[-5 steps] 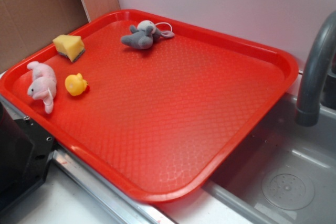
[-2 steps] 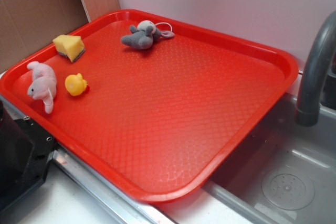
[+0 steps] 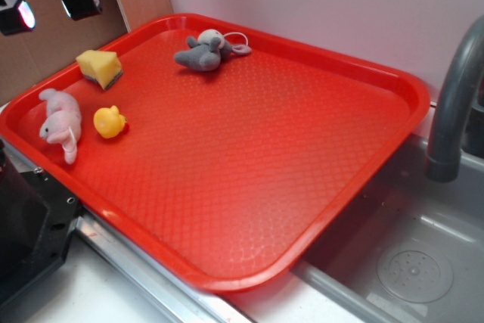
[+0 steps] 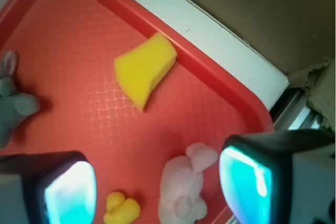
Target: Grab the green sponge.
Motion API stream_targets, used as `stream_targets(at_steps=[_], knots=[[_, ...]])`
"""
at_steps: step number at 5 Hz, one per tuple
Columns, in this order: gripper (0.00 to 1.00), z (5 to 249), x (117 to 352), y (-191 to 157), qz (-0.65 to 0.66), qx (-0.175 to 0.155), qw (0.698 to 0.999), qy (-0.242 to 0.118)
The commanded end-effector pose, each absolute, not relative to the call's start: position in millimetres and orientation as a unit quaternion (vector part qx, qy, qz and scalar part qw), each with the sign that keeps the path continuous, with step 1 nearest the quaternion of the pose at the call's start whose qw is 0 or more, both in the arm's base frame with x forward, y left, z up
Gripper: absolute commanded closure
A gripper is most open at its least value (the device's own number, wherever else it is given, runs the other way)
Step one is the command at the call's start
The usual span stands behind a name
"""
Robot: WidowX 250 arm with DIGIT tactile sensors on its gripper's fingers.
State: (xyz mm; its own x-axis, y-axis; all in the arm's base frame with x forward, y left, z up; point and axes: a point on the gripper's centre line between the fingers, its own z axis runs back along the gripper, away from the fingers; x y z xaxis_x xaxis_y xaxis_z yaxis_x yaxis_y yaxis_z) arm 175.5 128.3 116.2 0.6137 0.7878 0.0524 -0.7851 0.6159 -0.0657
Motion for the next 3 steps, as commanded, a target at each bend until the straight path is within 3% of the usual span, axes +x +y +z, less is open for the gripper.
stream_targets(at_steps=[1, 3], knots=[[0.00, 125.0, 169.4, 134.9, 0.441, -0.013, 0.895, -0.058], [0.00, 89.5, 197.2, 153.2, 0.509, -0.017, 0.857, -0.084]])
